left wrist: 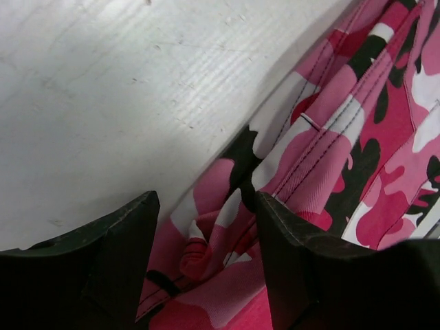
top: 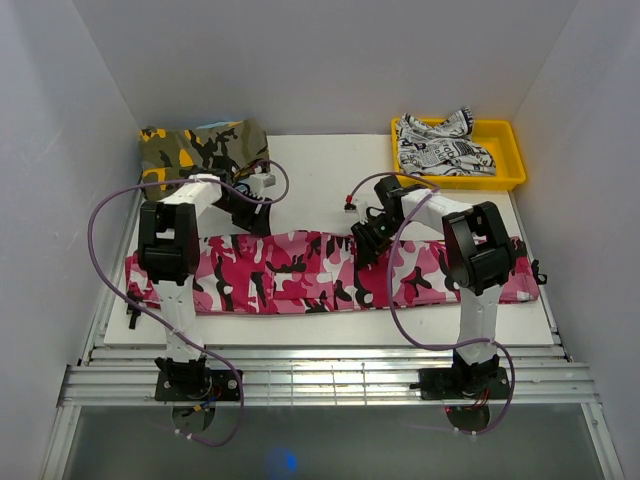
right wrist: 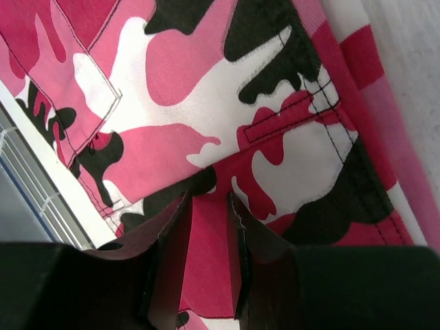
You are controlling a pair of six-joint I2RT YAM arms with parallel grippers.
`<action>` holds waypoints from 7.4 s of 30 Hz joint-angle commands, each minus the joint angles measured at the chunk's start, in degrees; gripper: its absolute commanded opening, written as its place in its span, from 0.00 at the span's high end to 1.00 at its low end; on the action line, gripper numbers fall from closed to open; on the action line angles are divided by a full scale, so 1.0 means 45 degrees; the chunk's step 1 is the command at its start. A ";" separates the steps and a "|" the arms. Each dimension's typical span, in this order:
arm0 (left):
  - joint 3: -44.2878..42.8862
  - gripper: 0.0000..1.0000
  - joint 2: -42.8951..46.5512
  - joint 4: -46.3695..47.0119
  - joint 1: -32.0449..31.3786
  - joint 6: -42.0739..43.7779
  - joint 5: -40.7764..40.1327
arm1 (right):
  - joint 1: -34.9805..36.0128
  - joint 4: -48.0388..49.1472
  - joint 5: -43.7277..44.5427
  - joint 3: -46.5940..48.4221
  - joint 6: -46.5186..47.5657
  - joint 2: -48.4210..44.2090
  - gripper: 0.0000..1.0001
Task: Fold and stack the trousers
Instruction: Fold the trousers
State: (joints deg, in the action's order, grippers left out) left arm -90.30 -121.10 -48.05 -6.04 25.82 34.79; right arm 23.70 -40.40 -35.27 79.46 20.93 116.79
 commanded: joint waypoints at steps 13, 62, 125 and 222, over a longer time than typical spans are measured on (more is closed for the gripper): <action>0.1415 0.46 0.2126 -0.1137 0.0230 0.1644 0.2212 | -0.0033 -0.0181 0.1411 -0.0568 0.0525 0.0003 0.68; 0.7215 0.12 0.6171 0.4507 0.5149 -0.0582 -0.3823 | -0.5457 -0.1294 0.1021 -0.0959 0.1736 -0.4624 0.15; 0.7470 0.02 0.9704 0.1811 0.7066 0.0668 0.0199 | -1.4017 -0.6298 -0.0956 0.0099 0.5664 -0.4802 0.92; 0.9247 0.02 0.8825 0.2495 0.7027 -0.1480 0.0219 | 0.2680 1.0248 0.0199 -0.2034 -1.0860 -0.3044 0.92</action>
State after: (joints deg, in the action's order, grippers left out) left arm -48.77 -84.01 -37.69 25.54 18.96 34.30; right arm 33.32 0.01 -36.84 66.46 -23.94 104.36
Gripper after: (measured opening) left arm 0.979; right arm 0.147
